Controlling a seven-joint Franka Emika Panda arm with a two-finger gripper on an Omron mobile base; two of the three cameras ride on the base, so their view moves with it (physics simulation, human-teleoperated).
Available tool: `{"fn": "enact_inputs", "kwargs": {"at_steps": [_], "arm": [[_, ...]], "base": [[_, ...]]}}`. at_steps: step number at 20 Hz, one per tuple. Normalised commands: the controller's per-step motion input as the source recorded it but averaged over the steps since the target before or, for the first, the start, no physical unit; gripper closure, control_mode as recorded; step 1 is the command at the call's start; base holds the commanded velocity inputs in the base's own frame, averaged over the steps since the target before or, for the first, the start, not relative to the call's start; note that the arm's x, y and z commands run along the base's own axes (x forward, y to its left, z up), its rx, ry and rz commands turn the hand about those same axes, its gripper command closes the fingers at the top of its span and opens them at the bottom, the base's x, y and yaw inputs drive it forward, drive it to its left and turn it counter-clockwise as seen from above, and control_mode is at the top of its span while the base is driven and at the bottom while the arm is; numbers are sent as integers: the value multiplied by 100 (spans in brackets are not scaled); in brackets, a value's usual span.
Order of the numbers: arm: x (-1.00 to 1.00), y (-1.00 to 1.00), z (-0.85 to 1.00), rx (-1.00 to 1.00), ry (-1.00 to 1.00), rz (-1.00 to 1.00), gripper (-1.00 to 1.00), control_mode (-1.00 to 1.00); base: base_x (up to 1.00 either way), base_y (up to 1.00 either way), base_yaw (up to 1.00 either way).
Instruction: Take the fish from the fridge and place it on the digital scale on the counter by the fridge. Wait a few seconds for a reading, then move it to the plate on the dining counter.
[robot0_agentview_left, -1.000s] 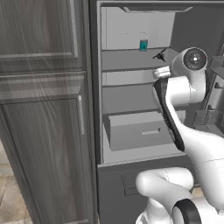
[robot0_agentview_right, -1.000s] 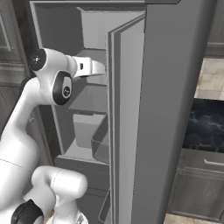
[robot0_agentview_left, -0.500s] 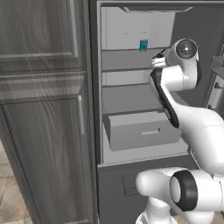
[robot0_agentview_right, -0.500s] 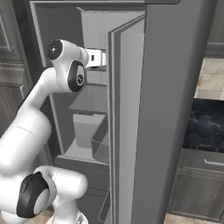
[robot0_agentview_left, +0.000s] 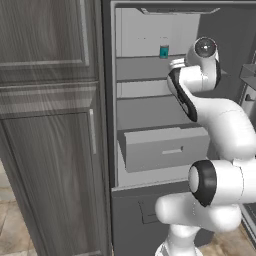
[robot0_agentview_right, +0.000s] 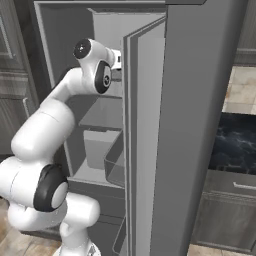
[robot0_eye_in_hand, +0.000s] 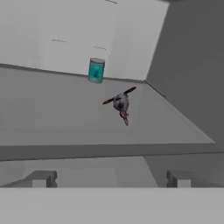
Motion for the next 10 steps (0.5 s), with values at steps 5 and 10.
{"fn": "enact_inputs", "kwargs": {"at_steps": [5,10], "arm": [[50,-30,0,0,0,-1,-100,-100],[52,-33,-4,0,4,-1,-100,-100]], "base": [[0,0,0],[0,0,0]]}}
